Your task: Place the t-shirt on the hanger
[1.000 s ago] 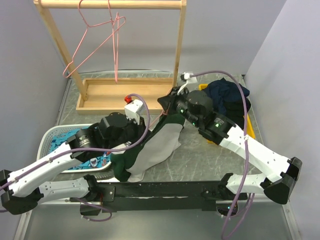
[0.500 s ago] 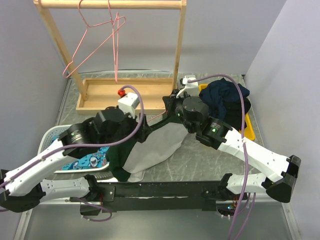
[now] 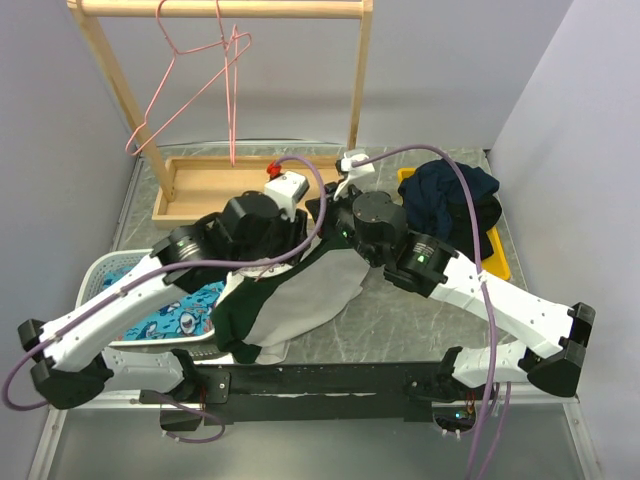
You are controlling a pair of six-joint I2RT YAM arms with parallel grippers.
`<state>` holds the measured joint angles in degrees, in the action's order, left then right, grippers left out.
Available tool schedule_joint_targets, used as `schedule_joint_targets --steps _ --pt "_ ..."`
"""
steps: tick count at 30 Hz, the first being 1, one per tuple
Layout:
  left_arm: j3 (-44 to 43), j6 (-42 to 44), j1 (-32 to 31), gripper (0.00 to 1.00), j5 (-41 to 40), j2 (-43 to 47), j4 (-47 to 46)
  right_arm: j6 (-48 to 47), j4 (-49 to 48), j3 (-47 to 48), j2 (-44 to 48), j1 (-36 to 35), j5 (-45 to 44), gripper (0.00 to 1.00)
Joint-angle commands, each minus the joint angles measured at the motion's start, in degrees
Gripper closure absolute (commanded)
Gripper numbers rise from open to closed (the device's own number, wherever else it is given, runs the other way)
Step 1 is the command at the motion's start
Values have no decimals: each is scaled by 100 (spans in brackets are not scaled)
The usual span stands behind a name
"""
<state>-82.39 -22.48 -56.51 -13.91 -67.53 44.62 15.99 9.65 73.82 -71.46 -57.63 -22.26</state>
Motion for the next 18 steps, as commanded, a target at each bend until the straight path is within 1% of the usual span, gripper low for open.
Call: schedule_joint_targets --steps 1,4,5,8,9,10,11,12,13,15,16,18 --pt "38 314 236 53 450 -59 -682 36 -51 457 1 -38 195 100" --pt "170 279 342 54 688 -103 -972 124 2 501 -8 -56 301 100" --pt "205 271 351 57 714 -111 -1095 124 19 510 -17 -56 327 100" --pt "337 235 378 86 820 -120 -1245 150 81 537 -34 -56 407 100" --pt "390 227 386 99 846 -120 -1306 168 142 554 -35 -56 433 100" --pt "408 218 386 99 864 -120 -1316 194 160 563 -35 -47 459 98" --pt "425 192 386 99 846 -112 -1324 229 169 554 0 -56 503 89" --pt "486 165 386 99 811 -59 -1377 273 230 546 35 -56 530 79" --pt "539 148 386 99 698 -15 -1421 317 300 563 62 -47 591 56" --pt "697 121 378 99 592 152 -1543 370 475 563 246 -38 653 48" --pt "733 112 386 99 539 204 -1631 457 503 459 342 -21 705 40" --pt "855 130 386 99 495 354 -1746 571 494 265 702 -3 802 30"
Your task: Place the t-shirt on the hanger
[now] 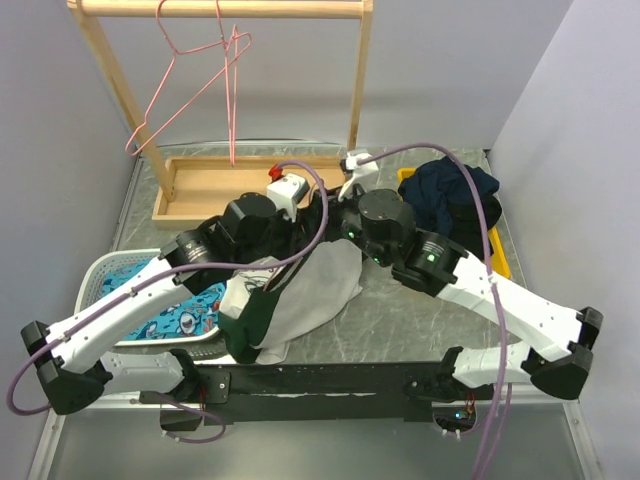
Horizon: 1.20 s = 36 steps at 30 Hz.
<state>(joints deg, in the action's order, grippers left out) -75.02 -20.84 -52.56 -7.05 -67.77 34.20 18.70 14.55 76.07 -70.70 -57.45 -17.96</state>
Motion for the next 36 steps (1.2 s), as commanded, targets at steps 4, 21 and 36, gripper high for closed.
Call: schedule_joint_targets --steps 4,21,36 --pt "251 27 -9 99 -157 545 -914 739 -40 -565 1128 225 819 21" --pt "-794 432 -9 99 -68 537 -528 784 -321 -734 636 1412 2657 31" --pt "-1410 564 -9 99 -43 299 -194 1004 -314 -437 663 937 1543 26"
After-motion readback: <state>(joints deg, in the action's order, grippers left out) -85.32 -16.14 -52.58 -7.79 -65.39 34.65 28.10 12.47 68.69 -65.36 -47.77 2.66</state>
